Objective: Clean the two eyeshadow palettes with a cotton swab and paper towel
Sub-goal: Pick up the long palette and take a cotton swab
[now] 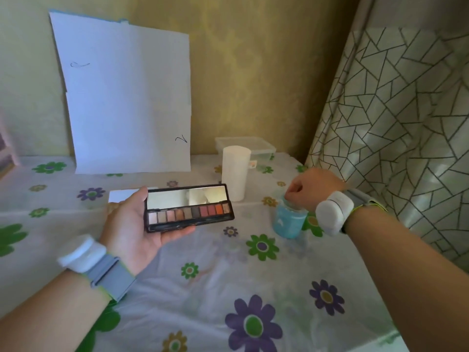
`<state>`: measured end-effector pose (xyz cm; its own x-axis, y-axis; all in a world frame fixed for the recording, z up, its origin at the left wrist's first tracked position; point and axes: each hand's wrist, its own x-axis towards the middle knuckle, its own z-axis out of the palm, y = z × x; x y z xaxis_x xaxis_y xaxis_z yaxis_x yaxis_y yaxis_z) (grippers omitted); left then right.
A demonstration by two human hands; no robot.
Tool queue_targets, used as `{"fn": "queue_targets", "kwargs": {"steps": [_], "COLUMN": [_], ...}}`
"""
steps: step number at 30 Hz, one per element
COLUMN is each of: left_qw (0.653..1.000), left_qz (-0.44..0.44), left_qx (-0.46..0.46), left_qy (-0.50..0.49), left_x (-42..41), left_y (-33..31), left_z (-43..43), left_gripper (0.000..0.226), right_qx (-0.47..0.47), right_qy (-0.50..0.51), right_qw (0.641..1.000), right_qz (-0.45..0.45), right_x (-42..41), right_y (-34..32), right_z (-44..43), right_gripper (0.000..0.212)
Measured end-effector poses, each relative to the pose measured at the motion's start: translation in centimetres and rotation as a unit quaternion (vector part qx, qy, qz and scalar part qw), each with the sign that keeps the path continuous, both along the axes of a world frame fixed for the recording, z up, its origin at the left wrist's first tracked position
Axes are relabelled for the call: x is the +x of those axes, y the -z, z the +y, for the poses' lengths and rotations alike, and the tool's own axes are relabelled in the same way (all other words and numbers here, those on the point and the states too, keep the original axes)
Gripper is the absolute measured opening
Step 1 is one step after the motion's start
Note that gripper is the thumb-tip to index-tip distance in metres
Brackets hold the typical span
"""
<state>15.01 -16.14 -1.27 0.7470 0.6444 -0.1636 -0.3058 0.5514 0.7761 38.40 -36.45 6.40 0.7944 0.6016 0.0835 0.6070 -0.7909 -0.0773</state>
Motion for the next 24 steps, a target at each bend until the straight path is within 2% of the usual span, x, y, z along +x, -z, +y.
{"fn": "queue_targets", "kwargs": {"steps": [5, 9, 14, 21, 24], "left_qw": [1.000, 1.000, 1.000, 1.000, 1.000], "left_qz": [0.010, 0.016, 0.012, 0.012, 0.012], "left_qx": [0.003, 0.015, 0.010, 0.002, 0.001], "left_qy": [0.006, 0.022, 0.022, 0.023, 0.024], "left_x": [0.1, 0.2, 0.1, -0.1, -0.1], "left_y": [0.3, 0.4, 0.5, 0.3, 0.3], "left_z": [-0.2, -0.3, 0.1, -0.1, 0.0], "left_gripper": [0.049, 0.051, 0.053, 0.053, 0.054], "right_qx": [-0.024, 0.007, 0.037, 0.044, 0.070], "right_qy": [-0.017, -0.014, -0.006, 0.006, 0.004], "right_qw": [0.999, 0.999, 0.999, 0.999, 0.997], "right_qz": [0.019, 0.032, 0.034, -0.001, -0.009], "right_x": [0.1, 0.0, -0.8, -0.9, -0.8], "right_y": [0.1, 0.4, 1.0, 1.3, 1.1], "right_z": [0.6, 0.4, 0.9, 0.4, 0.3], "right_gripper": [0.023, 0.026, 0.013, 0.017, 0.012]}}
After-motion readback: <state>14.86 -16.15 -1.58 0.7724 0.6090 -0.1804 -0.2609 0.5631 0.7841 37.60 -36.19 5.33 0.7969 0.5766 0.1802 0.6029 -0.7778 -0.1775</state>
